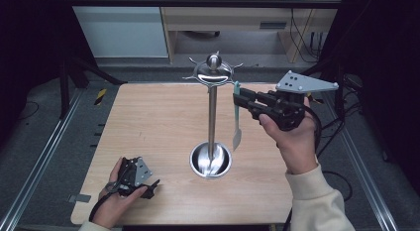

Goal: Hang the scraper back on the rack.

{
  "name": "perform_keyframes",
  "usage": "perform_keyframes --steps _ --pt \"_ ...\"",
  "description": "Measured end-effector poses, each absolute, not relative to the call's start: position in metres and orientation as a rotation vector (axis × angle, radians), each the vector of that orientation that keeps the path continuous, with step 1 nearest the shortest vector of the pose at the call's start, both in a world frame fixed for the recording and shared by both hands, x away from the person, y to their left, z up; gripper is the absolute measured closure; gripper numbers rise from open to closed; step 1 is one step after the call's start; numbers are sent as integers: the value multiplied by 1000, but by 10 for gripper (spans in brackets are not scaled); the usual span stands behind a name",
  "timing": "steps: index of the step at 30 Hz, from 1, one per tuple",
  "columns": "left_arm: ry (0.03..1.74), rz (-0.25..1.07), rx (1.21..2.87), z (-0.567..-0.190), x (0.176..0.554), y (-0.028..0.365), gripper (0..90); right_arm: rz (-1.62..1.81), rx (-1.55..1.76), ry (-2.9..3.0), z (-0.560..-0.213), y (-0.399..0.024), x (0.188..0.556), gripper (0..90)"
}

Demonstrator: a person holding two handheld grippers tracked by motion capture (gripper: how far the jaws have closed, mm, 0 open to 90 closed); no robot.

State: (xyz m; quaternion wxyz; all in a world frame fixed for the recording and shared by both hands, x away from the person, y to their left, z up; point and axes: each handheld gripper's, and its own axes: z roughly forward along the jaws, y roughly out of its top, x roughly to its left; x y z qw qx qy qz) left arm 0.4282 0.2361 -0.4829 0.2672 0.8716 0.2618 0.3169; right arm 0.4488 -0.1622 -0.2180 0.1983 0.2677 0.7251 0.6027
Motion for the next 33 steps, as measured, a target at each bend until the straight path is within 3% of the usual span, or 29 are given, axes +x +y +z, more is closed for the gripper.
perform_keyframes --steps 33 --pt "702 851 2358 -483 428 236 32 1690 744 2008 -220 -160 449 739"
